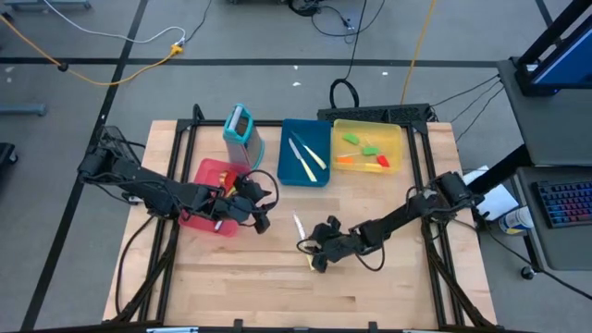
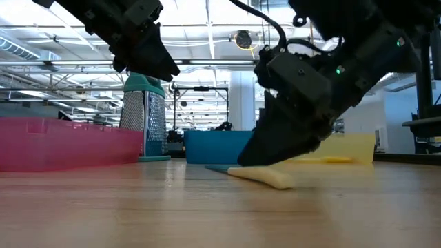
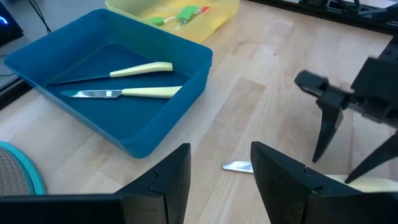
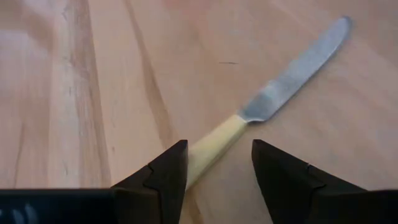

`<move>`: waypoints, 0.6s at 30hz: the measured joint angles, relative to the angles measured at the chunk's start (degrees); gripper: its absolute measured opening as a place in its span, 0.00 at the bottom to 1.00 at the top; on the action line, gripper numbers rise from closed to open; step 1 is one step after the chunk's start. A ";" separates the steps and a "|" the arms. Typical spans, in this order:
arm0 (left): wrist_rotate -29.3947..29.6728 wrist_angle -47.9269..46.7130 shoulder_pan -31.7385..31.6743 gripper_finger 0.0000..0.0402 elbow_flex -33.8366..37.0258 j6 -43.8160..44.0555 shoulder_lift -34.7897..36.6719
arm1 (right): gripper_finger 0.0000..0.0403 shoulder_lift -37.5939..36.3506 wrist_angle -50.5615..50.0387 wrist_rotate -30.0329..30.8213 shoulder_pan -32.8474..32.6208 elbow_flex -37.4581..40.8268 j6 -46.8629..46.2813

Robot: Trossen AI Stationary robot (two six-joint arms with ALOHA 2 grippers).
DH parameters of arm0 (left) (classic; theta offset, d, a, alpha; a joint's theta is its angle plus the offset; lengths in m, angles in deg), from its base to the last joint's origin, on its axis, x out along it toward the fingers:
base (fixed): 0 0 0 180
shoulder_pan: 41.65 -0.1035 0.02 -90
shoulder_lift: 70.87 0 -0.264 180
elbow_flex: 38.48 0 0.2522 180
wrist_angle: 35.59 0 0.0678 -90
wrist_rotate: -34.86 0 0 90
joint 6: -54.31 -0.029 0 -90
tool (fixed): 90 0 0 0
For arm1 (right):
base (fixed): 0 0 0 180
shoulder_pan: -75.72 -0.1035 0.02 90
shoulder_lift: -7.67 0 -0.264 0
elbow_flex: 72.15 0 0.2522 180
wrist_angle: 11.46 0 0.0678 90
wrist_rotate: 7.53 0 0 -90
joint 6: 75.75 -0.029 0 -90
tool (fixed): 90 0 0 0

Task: Pick & Place Kitchen Items
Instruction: Put the yellow table knife into the blue bin

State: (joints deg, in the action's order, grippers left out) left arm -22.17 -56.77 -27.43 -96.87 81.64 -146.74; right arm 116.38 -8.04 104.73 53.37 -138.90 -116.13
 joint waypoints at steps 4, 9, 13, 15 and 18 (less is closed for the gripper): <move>-0.04 -0.08 0.01 0.42 -0.02 -0.07 0.00 | 0.43 2.61 5.06 -2.42 -0.04 0.00 0.81; -0.07 -0.10 0.00 0.42 -0.02 -0.30 0.00 | 0.46 4.59 6.97 -2.52 -0.04 -0.13 3.37; -0.07 -0.11 0.00 0.42 -0.02 -0.30 0.00 | 0.51 4.67 6.19 -2.56 0.11 -0.15 6.88; -0.11 -0.10 0.00 0.42 -0.02 -0.30 0.00 | 0.53 4.69 5.82 -2.52 0.17 -0.15 9.31; -0.11 -0.11 0.00 0.42 -0.02 -0.30 0.00 | 0.53 4.67 4.33 -2.51 0.46 -0.23 13.29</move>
State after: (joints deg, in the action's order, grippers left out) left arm -22.28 -56.88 -27.43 -96.88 81.34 -146.74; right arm 121.05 -3.70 102.22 53.84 -139.13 -102.84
